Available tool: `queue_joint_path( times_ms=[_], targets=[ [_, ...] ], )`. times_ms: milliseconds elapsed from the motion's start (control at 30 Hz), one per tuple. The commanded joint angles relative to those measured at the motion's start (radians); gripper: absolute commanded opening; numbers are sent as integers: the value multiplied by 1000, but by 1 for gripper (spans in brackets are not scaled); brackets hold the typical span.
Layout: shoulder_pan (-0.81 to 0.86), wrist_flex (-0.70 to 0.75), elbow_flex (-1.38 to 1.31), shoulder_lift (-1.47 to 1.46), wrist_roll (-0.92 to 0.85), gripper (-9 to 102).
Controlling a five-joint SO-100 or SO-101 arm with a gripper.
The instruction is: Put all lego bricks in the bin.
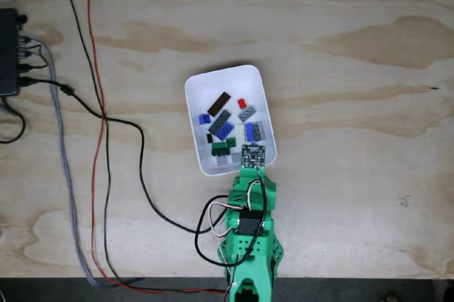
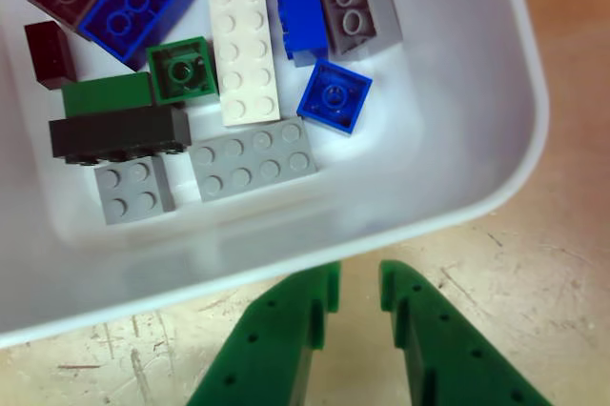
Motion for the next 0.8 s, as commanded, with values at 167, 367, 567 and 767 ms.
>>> queue_joint_path(
  times_ms=[167, 367, 567, 767],
  targets=[
    [74, -91, 150, -3, 67, 6],
    [71, -91, 150, -2, 74, 6],
    [71, -91, 150, -2, 74, 6],
    [71, -91, 150, -2, 74, 6]
  ],
)
